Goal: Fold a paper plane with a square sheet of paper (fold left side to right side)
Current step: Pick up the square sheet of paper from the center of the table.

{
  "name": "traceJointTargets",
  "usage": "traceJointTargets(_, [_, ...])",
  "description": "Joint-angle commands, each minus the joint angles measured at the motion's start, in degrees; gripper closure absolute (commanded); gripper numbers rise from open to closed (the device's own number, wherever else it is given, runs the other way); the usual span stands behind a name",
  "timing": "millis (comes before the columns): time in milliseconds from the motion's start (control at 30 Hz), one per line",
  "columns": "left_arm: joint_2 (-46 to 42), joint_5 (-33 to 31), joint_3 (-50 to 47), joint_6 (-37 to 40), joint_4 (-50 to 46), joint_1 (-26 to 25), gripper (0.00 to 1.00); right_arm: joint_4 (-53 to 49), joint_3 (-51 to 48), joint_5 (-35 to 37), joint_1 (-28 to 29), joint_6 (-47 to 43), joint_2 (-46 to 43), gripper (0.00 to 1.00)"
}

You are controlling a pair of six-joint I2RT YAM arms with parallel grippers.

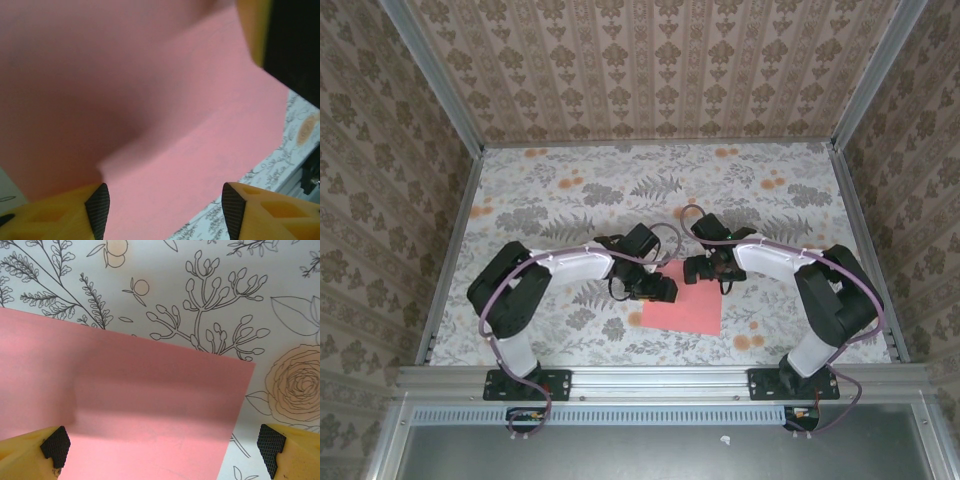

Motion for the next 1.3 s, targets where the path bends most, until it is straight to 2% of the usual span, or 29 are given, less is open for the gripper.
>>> traceJointTargets(0, [1.7,-1.0,0.9,-0.5,-2.2,-0.5,0.41,0.5,-1.3,-2.8,0.7,1.4,0.9,0.0])
traceJointTargets(233, [4.2,-2.3,2.2,0.0,-3.9,-1.0,0.49,0.4,-1.7,-5.8,1.9,1.7,1.6,0.0])
traceJointTargets(633, [3.7,-4.4,1.9,-1.2,-1.9,-1.1,0.52,-0.6,-2.4,-9.4,4.3,3.0,-1.2,0.03])
traceJointTargets(967, [0.7,-3.1,-1.2,-4.2,4.7,0.9,0.53,-0.1,-2.7,-13.3,4.5,3.3,-3.0,0.25])
traceJointTargets(1267, [-6.7,0.5,-6.8,-5.4,13.0,5.9,0.49,4.6,-3.8,-18.7,3.7,3.0,-4.0,0.56])
